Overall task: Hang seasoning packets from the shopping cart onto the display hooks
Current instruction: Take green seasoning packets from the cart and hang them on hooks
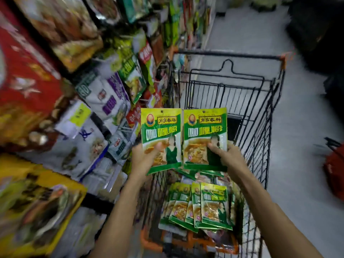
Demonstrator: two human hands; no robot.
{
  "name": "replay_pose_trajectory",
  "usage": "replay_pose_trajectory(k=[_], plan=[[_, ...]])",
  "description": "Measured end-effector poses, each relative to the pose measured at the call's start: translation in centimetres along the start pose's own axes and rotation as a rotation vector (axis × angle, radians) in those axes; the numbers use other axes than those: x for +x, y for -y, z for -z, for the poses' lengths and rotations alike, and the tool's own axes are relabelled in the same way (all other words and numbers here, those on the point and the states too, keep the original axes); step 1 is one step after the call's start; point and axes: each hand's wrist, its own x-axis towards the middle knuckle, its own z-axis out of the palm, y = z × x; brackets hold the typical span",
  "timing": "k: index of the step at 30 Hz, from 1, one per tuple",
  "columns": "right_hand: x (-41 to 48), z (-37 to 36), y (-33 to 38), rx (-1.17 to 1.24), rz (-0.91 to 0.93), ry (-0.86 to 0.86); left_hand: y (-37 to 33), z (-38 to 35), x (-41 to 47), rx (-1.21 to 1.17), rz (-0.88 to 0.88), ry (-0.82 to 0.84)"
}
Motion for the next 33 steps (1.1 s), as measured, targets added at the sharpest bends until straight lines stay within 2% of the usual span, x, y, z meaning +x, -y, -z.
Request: replay_pose_trajectory(k=[4, 11, 20, 25, 33], plan=[[-3.6, -2.6, 8.1, 0.013, 0.225, 0.202, -7.8, 6.7, -4.3, 0.011, -0.150, -0.200], [-14.4, -7.5, 20.0, 0.074, 0.510, 0.576, -19.2, 17.0, -16.7, 0.031, -0.394, -0.592], [-30.0, -15.0, 28.0, 0.150, 0.815, 0.937, -27.5, 28.2, -33.3, 0.078, -0.533, -0.991], [-37.3, -20.7, 29.0, 0.183, 0.819, 1.186, -29.0, 33.7, -41.4, 0.144, -0.560, -1.201], [-47.3, -29.1, 29.0, 0.175, 0.806, 1.372, -29.1, 40.1, -50.2, 0.153, -0.516, -1.385]])
